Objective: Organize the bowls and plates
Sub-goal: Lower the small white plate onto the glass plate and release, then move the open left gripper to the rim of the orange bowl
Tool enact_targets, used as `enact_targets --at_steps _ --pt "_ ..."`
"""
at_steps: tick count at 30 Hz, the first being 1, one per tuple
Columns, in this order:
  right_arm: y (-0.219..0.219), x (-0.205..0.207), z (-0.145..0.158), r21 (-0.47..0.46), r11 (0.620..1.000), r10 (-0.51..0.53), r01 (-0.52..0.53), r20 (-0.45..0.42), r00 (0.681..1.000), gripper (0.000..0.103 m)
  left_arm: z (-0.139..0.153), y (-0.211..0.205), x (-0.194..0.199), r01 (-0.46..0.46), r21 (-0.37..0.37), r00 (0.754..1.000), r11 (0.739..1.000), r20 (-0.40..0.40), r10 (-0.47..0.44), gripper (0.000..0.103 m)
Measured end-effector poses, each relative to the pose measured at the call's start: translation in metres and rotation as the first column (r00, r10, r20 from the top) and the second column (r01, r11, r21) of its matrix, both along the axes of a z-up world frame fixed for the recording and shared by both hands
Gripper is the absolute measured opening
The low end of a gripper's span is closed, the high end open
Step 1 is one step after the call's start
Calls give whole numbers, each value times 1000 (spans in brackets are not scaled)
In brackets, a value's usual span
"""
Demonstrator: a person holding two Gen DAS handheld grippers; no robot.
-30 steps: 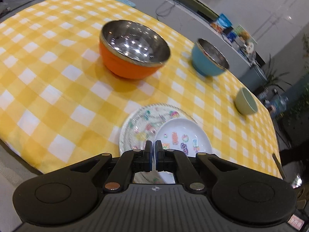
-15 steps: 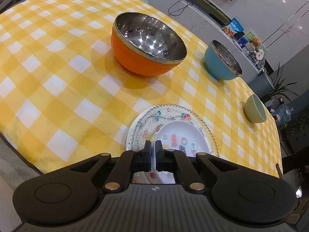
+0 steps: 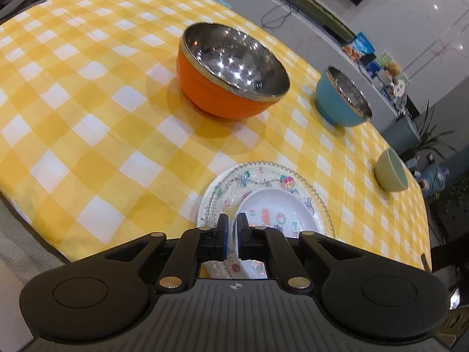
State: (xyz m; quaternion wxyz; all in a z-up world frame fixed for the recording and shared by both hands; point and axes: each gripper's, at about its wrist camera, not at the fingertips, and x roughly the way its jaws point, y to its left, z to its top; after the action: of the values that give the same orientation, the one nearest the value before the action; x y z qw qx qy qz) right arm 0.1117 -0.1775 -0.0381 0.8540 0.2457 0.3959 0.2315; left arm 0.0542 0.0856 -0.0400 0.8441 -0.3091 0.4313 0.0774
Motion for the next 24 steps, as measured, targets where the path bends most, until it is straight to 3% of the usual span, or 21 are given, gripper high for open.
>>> enact_targets --at_steps 8,12,14,18,22,24 --pt "-4 -6 10 21 1000 -4 3 42 999 33 13 8 -10 -52 -31 995 998 78 54 28" --pt "5 -7 20 -44 999 19 -17 34 999 41 29 8 -12 -91 26 991 996 102 88 35" --pt "10 -7 28 -61 997 38 -35 37 999 45 35 11 -8 -85 63 994 994 67 81 35" --pt "20 1 44 -71 997 -4 6 25 1000 68 51 28 4 -89 81 995 993 48 85 35" --pt "48 17 52 -130 992 -4 6 16 1000 68 64 45 22 -134 129 991 983 48 128 36" --pt "60 26 55 -142 990 2 1 20 1000 68 67 55 31 -156 115 988 981 35 152 36"
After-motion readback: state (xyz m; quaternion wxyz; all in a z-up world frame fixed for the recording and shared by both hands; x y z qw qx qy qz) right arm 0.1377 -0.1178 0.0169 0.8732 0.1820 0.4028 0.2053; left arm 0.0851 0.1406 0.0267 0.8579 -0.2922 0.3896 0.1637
